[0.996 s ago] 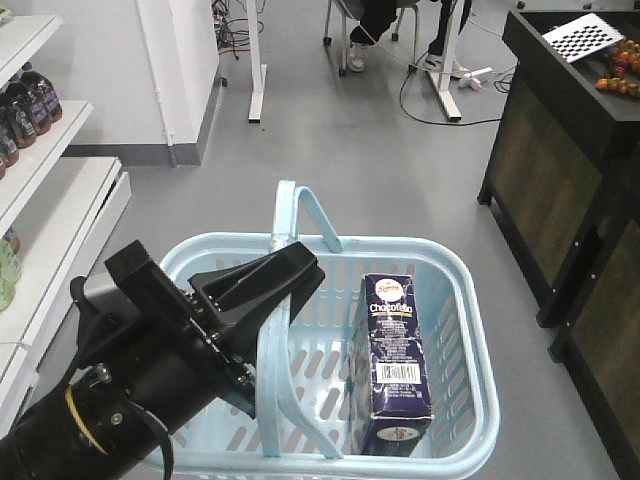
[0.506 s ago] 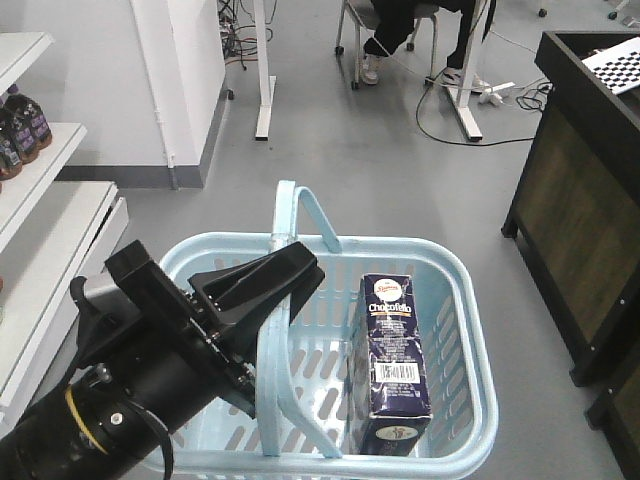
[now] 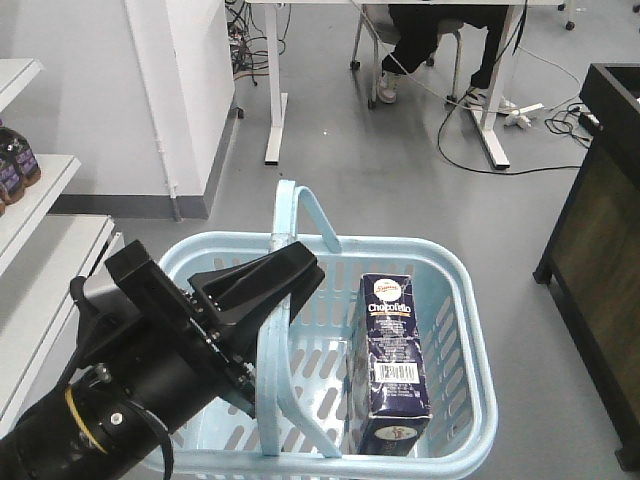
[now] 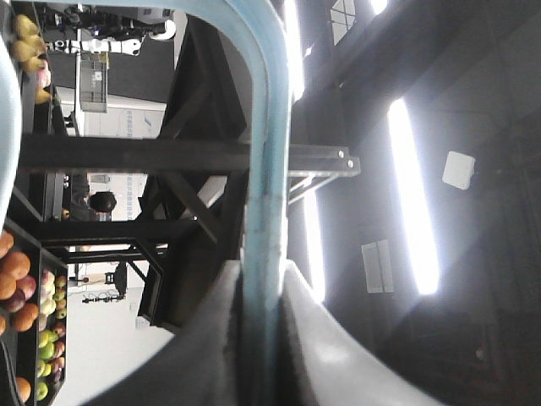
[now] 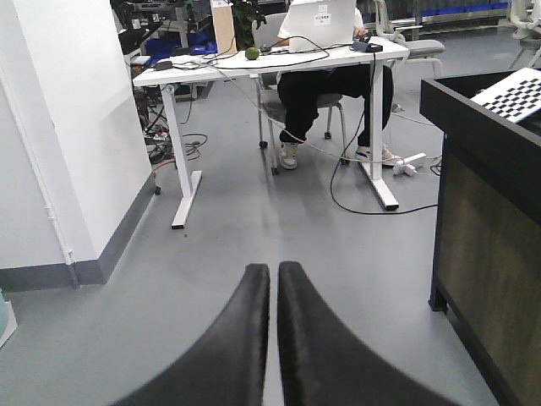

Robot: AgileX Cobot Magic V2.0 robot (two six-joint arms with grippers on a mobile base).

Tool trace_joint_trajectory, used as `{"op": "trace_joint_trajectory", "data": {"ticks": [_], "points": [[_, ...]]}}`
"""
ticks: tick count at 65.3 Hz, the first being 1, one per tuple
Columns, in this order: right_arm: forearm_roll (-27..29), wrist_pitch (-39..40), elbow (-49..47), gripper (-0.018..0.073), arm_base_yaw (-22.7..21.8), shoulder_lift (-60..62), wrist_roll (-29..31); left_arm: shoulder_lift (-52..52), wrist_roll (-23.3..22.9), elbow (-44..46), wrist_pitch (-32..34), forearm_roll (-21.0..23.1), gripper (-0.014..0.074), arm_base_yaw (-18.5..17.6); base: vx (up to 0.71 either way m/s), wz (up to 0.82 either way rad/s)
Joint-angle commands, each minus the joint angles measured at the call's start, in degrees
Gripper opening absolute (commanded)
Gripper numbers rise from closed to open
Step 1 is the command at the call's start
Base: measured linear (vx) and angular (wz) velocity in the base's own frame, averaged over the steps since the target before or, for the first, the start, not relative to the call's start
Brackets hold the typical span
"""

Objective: Left arm holds basket, right arm returns cookies
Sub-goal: 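Drive across the open floor holding the basket in the left gripper, then turn the base toward the snack shelf with yellow pear-drink bottles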

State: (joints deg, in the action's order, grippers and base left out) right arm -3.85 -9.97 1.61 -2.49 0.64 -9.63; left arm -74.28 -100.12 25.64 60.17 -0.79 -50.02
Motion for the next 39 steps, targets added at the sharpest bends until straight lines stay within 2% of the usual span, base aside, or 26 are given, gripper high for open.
{"op": "trace_joint_trajectory", "data": {"ticks": [1,39], "points": [[-0.6,4.0,1.0,-0.0003,-0.4,0.7,0.3,1.6,0.0,1.9,7.7,0.4,0.0,-0.3,0.39,0.04],[-0.6,4.0,1.0,-0.0003,-0.4,0.7,0.3,1.6,0.0,1.9,7.7,0.4,0.0,-0.3,0.36,0.05]]}}
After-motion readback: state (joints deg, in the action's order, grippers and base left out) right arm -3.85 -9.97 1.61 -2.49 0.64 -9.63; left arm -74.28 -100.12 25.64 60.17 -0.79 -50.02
